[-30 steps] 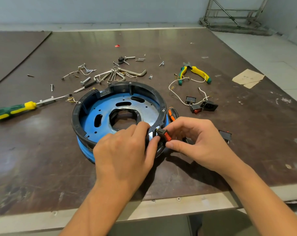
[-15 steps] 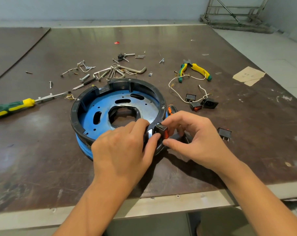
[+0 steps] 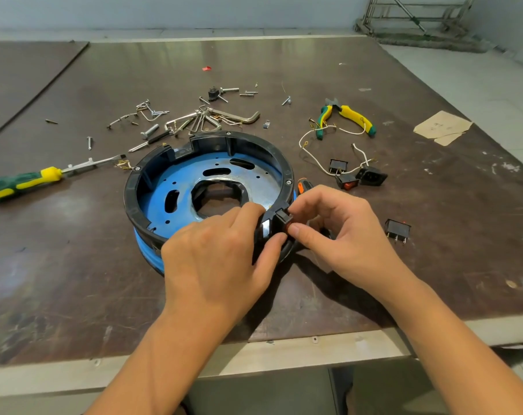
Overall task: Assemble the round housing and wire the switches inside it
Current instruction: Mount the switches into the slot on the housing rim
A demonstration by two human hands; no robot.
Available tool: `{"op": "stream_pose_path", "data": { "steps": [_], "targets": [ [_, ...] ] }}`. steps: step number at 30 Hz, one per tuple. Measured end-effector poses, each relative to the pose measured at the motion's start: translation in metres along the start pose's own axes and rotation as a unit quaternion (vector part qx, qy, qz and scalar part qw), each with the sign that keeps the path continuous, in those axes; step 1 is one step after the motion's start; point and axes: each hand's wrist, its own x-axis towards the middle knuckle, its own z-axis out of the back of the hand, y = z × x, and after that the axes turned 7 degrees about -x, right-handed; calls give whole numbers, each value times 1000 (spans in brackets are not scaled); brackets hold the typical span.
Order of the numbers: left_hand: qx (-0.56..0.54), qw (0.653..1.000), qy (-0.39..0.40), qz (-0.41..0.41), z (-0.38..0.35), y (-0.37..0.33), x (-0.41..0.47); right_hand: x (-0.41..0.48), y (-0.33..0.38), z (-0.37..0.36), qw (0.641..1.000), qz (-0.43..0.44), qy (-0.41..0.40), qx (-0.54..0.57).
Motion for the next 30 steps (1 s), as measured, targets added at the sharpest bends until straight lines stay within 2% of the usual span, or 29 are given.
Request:
{"op": "stream_pose_path", "data": {
  "steps": [9,13,25,28,30],
  "targets": [
    [-26,1000,-15,5,-2,1,1,2,-3,-11,997,-31,-52,49],
    [-40,999,-6,10,-3,2,0,10,-6,-11,996,-49,-45,62],
    [-28,999,-15,15,-4,0,0,11,-1,2,998,-35,4,52],
    [-31,999,-16,14,-3,-1,-1,15,-3,12,995,-41,-83,39],
    [-27,999,-15,12,-2,-1,-1,19,-10,26,985,-55,-158,-38]
  ]
}}
